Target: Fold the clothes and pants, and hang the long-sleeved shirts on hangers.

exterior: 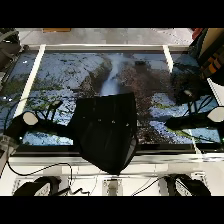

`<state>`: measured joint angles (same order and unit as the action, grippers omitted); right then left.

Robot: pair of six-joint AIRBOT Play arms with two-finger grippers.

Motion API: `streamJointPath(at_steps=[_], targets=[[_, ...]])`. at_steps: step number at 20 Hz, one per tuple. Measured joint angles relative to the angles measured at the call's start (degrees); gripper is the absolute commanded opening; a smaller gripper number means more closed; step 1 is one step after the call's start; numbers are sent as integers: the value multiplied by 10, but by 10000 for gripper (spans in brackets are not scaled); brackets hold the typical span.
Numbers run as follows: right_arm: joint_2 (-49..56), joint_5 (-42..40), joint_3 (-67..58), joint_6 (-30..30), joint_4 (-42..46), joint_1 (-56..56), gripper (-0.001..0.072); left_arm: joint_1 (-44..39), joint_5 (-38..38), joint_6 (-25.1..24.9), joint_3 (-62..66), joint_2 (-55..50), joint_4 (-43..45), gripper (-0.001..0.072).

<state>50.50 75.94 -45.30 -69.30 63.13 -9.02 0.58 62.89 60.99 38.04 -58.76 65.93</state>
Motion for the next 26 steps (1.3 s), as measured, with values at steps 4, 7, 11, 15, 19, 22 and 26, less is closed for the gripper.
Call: streamJointPath(at_steps=[4, 7, 11, 15, 19, 22, 26], targets=[[-1, 35, 101, 21, -108, 1, 520, 3, 13, 4, -43, 14, -8, 16], [-1, 46, 170, 23, -156, 1, 562, 4, 22, 5, -56, 17, -24, 16], [-1, 55, 230, -2, -188, 1, 548, 1, 30, 6, -62, 19, -48, 16], [0, 63, 270, -17, -201, 12, 548, -2, 30, 5, -64, 19, -57, 16], [0, 26, 290, -45, -199, 75, 440, -2, 9, 5, -65, 19, -91, 16], [0, -8, 295, -90, -162, 127, 430, -2, -5, 3, -65, 19, -114, 16], [9, -30, 297, -119, -170, 158, 565, -2, -13, 2, -65, 19, -118, 16]])
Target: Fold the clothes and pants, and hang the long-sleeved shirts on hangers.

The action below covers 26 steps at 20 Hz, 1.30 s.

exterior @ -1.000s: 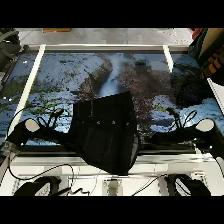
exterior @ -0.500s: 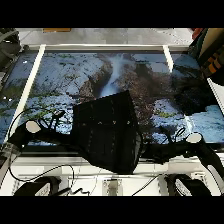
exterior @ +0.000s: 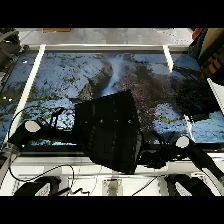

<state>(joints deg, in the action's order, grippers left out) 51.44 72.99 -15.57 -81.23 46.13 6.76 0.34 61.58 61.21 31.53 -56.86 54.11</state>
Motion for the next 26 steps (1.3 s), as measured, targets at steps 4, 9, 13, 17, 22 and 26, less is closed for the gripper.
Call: streamJointPath(at_steps=[4, 9, 13, 17, 22, 26], targets=[[45, -23, 0, 2, -23, 9, 565, 0, -9, -1, -2, 0, -3, 16], [111, -44, 0, 48, -73, 11, 558, -16, -57, -1, -20, 0, -14, 16], [138, -49, 0, 75, -101, 14, 554, -51, -90, -1, -25, 0, -19, 16], [146, -61, 0, 84, -110, 54, 541, -73, -114, -1, -27, 0, -21, 16], [148, -86, -11, 88, -112, 90, 68, -80, -123, -1, -27, 0, -21, 16], [147, -52, -51, 100, -111, 96, 11, -80, -118, -1, -21, 0, -17, 16]])
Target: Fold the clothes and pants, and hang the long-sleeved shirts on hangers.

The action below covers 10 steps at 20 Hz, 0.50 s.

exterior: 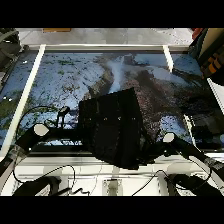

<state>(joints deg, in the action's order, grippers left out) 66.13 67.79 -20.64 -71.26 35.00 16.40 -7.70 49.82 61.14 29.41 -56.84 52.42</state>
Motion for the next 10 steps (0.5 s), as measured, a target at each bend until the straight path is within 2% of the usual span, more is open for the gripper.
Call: streamJointPath(at_steps=[7, 10], targets=[[-72, 50, -186, 10, 5, -3, 11, 0, 131, 0, 135, 23, 80, 16], [-114, 57, -301, -13, 23, -18, 11, 0, 172, 0, 237, 49, 129, 16]])
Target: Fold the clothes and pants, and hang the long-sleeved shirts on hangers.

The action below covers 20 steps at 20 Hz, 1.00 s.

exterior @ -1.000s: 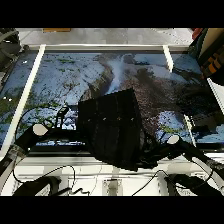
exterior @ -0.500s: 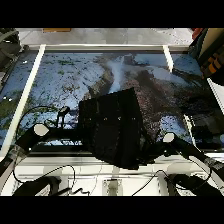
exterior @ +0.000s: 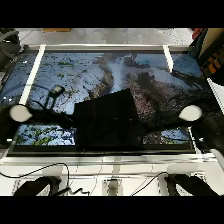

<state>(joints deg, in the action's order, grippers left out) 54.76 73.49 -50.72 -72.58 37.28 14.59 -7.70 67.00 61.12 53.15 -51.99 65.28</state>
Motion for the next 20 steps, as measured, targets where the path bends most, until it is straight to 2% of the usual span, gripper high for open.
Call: streamJointPath(at_steps=[7, 9, 16, 20], targets=[[-80, -4, -240, -55, 40, -34, 11, 12, 7, 7, 202, 99, 53, 16], [-104, -12, -289, -70, 43, -37, 11, 13, -2, 39, 221, 136, 54, 15], [-147, -56, -356, -114, 68, -39, 11, 13, 21, 234, 227, 197, 3, 14], [-75, -95, -356, -135, 148, -39, 11, 13, 34, 279, 152, 146, -53, 15]])
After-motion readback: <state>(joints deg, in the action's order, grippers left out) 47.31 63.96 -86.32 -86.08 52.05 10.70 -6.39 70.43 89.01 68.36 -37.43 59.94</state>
